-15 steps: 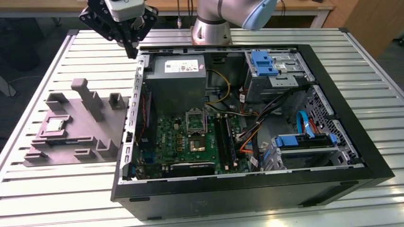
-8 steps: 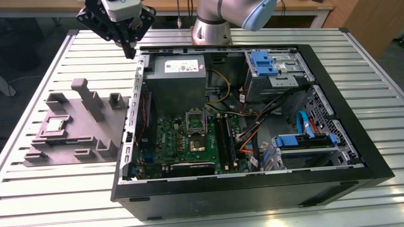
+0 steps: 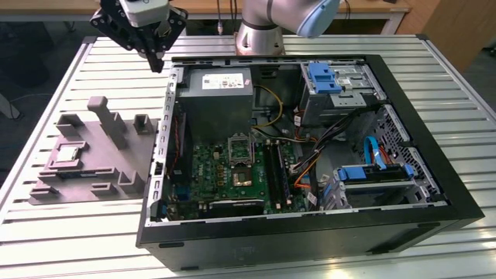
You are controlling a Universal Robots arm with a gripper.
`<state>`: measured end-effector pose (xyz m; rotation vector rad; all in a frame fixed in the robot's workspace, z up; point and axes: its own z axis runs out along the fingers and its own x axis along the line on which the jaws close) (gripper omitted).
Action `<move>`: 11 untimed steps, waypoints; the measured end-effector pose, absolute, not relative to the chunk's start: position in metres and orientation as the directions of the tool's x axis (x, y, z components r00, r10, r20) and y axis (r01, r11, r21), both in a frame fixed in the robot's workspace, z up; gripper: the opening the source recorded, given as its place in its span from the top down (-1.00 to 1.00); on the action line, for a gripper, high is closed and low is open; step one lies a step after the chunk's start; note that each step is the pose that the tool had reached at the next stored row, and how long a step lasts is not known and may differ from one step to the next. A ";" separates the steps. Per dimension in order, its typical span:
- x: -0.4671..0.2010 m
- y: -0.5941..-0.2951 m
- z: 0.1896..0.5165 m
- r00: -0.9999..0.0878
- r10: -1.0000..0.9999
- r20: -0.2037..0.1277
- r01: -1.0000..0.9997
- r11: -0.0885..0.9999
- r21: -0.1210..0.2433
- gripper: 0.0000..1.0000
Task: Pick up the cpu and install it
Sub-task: 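Reach for the cpu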
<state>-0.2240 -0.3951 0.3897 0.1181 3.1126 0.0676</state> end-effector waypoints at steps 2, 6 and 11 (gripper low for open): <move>-0.226 -0.395 0.390 -0.997 0.076 -0.024 0.075 0.996 0.044 0.79; -0.230 -0.395 0.390 -0.997 0.076 -0.024 0.075 0.996 0.044 0.79; -0.234 -0.395 0.389 -0.997 0.076 -0.024 0.075 0.996 0.044 0.79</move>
